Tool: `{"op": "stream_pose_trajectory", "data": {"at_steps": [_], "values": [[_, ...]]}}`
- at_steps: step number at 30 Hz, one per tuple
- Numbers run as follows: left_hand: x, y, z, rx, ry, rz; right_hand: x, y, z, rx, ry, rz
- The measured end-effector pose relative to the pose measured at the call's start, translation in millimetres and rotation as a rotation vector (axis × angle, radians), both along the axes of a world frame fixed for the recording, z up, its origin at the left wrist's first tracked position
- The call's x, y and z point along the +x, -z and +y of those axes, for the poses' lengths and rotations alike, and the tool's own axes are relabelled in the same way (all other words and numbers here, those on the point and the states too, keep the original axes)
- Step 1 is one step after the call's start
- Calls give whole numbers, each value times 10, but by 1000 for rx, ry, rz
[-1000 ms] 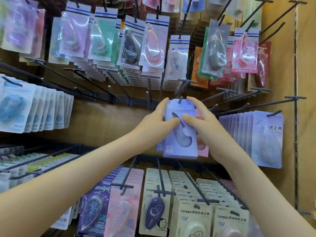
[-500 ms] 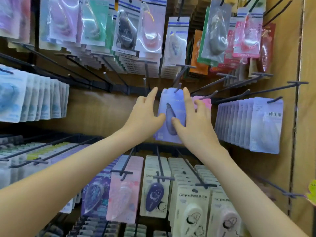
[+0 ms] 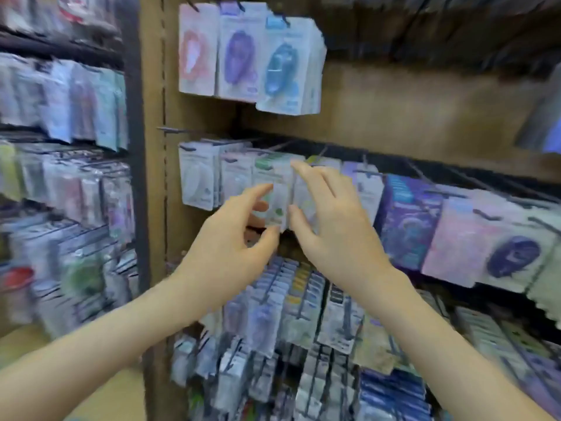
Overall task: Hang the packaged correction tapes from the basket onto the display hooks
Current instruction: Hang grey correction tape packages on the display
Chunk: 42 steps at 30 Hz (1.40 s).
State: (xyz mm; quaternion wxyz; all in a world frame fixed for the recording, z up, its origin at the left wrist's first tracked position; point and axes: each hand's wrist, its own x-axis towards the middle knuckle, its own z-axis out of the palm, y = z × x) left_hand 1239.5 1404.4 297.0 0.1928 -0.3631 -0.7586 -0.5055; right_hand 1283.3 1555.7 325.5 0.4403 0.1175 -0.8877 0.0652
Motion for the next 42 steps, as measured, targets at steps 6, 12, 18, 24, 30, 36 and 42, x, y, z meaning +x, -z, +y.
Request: {"op": "stream_pose_trajectory", "data": {"at_steps": [6, 12, 18, 24, 30, 36, 42], "values": [[-674, 1444, -1358, -186, -207, -351, -870, 1546, -1236, -106, -193, -438], [-986, 3061, -2338, -260, -448, -792, -1601, 3275, -2075, -129, -306, -876], [-967, 4857, -2907, -356, -688, -1239, -1966, 5215, -2514, -94, -316, -1358], [-1001, 6713, -3032, -333, -848, -1541, -2245, 6860, -2511, -79, -204, -1596], [-962, 8383, -3018, -383, -845, -1682, -2310, 8570, -2651, -79, -136, -1703], [-1339, 9854, -3103, -522, -741, -1587, -2599, 10089, -3018, -124, -85, -1636], [-1731, 10945, -3105, -833, -806, -1382, -2856, 11154, -3206, 13, 25, -1688]]}}
